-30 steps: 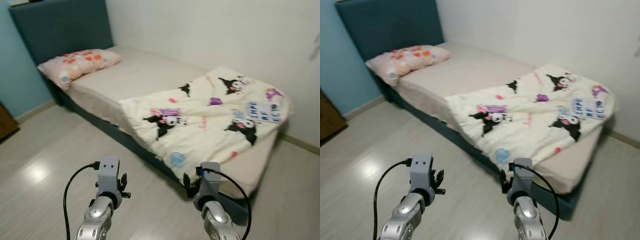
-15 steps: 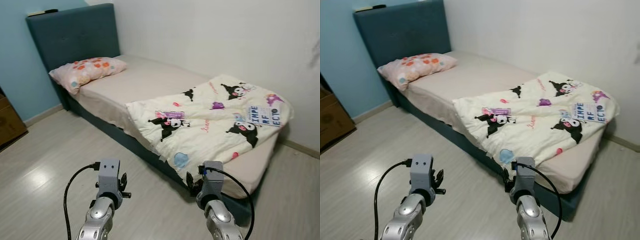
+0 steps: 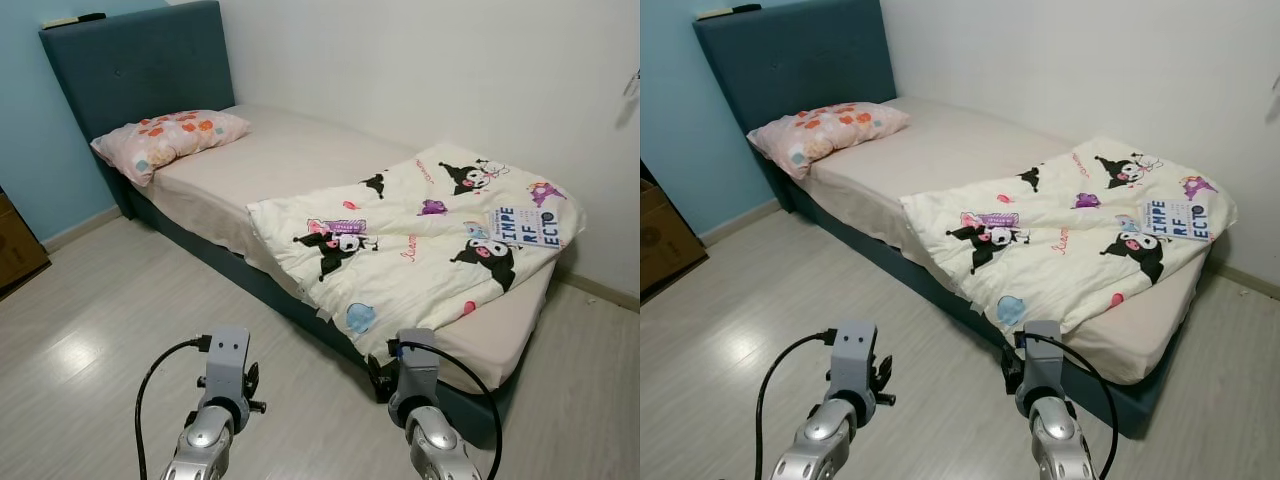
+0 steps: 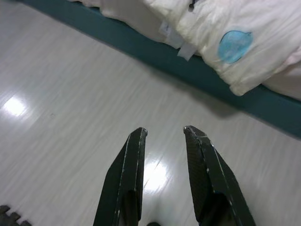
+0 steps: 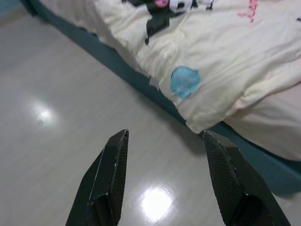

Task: Clean up the room

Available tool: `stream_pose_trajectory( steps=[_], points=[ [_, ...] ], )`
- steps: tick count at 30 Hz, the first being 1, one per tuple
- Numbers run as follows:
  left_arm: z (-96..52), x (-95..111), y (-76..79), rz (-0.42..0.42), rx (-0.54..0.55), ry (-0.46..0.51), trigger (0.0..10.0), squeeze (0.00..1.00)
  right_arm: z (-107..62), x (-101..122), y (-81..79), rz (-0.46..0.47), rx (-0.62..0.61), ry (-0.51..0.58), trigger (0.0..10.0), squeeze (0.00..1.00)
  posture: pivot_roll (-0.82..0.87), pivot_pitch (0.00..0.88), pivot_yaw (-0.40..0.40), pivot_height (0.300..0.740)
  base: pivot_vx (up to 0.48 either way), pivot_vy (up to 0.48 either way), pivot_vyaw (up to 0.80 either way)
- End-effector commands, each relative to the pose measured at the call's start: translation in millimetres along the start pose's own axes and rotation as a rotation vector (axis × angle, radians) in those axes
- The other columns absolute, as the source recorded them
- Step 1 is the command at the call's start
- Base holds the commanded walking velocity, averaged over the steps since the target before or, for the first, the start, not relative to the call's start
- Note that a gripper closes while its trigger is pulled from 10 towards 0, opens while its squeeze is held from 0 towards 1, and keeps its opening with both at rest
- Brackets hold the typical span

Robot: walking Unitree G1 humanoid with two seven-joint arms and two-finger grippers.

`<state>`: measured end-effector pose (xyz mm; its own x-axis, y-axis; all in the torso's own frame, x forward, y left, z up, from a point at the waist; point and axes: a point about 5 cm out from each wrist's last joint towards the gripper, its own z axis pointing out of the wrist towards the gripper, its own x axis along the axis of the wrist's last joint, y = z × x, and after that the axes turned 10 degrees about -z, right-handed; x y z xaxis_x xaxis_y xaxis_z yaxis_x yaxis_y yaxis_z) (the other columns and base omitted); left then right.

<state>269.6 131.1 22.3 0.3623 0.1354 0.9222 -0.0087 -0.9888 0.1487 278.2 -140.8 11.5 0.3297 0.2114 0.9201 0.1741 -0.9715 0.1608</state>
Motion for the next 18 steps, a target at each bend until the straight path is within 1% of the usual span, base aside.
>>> stream_pose_trajectory(
  steps=[1,2,3,4,5,6,7,9,11,12,13,15,18],
  points=[
    [-5.9,-26,-9.4,0.048,0.012,-0.100,10.0,0.00,-8.1,-28,-9.9,-0.038,0.063,-0.117,10.0,0.00,-0.02,0.061,0.008,0.740,0.000,0.000,0.00],
    [-5.9,-26,-9.4,0.048,0.012,-0.100,10.0,0.00,-8.1,-28,-9.9,-0.038,0.063,-0.117,10.0,0.00,-0.02,0.061,0.008,0.740,0.000,0.000,0.00],
    [-8.0,-36,-13.3,0.055,0.028,-0.154,10.0,0.00,-12.3,-40,-12.7,-0.049,0.084,-0.169,10.0,0.00,-0.02,0.057,0.009,0.740,0.000,0.000,0.00],
    [-8.0,-36,-13.3,0.055,0.028,-0.154,10.0,0.00,-12.3,-40,-12.7,-0.049,0.084,-0.169,10.0,0.00,-0.02,0.057,0.009,0.740,0.000,0.000,0.00],
    [-9.4,-41,-15.5,0.056,0.040,-0.186,10.0,0.00,-15.1,-47,-14.0,-0.054,0.093,-0.196,10.0,0.00,-0.02,0.055,0.010,0.740,0.000,0.000,0.00],
    [-10.2,-43,-18.9,0.057,0.061,-0.198,10.0,0.00,-16.6,-51,-13.3,-0.054,0.087,-0.213,10.0,0.00,-0.02,0.053,0.011,0.740,0.000,0.000,0.00],
    [-10.8,-44,-22.9,0.034,0.092,-0.202,10.0,0.00,-17.9,-53,-10.9,-0.051,0.070,-0.223,10.0,0.00,-0.02,0.050,0.012,0.740,0.000,0.000,0.00],
    [-10.8,-44,-22.9,0.034,0.092,-0.202,10.0,0.00,-17.9,-53,-10.9,-0.051,0.070,-0.223,10.0,0.00,-0.02,0.050,0.012,0.740,0.000,0.000,0.00],
    [-10.6,-44,-27.7,-0.008,0.124,-0.191,10.0,0.00,-18.8,-55,-7.2,-0.045,0.044,-0.225,10.0,0.00,-0.02,0.047,0.012,0.740,0.000,0.000,0.00],
    [-10.6,-44,-27.7,-0.008,0.124,-0.191,10.0,0.00,-18.8,-55,-7.2,-0.045,0.044,-0.225,10.0,0.00,-0.02,0.047,0.012,0.740,0.000,0.000,0.00],
    [-9.8,-41,-28.2,-0.028,0.125,-0.179,10.0,0.00,-18.4,-54,-6.0,-0.041,0.037,-0.215,10.0,0.00,-0.02,0.047,0.012,0.740,0.000,0.000,0.00],
    [-7.5,-36,-25.9,-0.041,0.103,-0.148,10.0,0.00,-16.4,-50,-4.5,-0.037,0.033,-0.194,10.0,0.00,-0.02,0.044,0.011,0.740,0.000,0.000,0.00],
    [-5.8,-32,-23.0,-0.035,0.087,-0.129,10.0,0.00,-14.6,-48,-4.2,-0.035,0.032,-0.182,10.0,0.00,-0.02,0.042,0.011,0.740,0.000,0.000,0.00]
  ],
)
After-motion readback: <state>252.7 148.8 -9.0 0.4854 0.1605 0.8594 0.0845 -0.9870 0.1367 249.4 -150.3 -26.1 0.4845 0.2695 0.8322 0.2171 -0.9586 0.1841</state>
